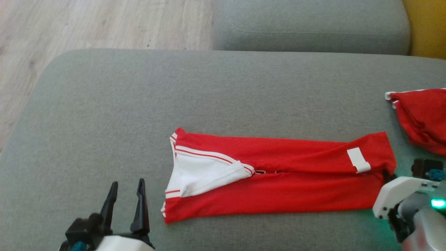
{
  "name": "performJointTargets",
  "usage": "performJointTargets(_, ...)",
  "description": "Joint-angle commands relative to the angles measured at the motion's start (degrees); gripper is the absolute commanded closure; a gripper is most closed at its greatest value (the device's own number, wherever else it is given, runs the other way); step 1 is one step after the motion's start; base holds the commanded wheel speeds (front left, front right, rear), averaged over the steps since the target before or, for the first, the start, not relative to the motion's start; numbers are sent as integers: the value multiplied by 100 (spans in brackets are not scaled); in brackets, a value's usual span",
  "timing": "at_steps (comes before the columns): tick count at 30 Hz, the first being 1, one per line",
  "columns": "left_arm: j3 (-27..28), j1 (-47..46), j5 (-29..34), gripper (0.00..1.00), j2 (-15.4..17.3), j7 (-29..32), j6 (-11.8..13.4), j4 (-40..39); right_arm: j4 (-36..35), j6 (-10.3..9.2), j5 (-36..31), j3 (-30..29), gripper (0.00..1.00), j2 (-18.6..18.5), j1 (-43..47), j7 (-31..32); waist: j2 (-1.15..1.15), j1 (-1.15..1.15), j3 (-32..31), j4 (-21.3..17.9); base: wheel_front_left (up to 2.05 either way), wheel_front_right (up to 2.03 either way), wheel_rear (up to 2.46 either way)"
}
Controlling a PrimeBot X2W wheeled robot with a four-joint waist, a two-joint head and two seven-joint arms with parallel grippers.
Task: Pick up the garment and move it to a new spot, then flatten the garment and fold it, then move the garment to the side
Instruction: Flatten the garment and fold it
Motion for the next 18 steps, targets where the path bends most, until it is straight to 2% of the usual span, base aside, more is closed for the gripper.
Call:
performJointTargets(1, 178, -88, 35, 0, 104, -15, 16, -178, -234, 20, 58, 135, 100, -193, -116, -101, 0, 0, -82, -83, 0, 0, 0)
performJointTargets(9, 155, 20, 4, 0, 64, -29, 36, -147, -1215, 20, 294, 4, 100, -550, 247, 187, 0, 0, -207, -437, 0, 0, 0)
performJointTargets(14, 142, 18, -8, 0, 15, -51, 6, -96, -1967, 20, 423, -257, 100, -486, 541, 513, 0, 0, -204, -560, 0, 0, 0)
performJointTargets(18, 116, -14, -6, 0, -18, -61, -28, -36, -2531, 20, 634, -80, 100, -259, 682, 737, 0, 0, -199, -587, 0, 0, 0)
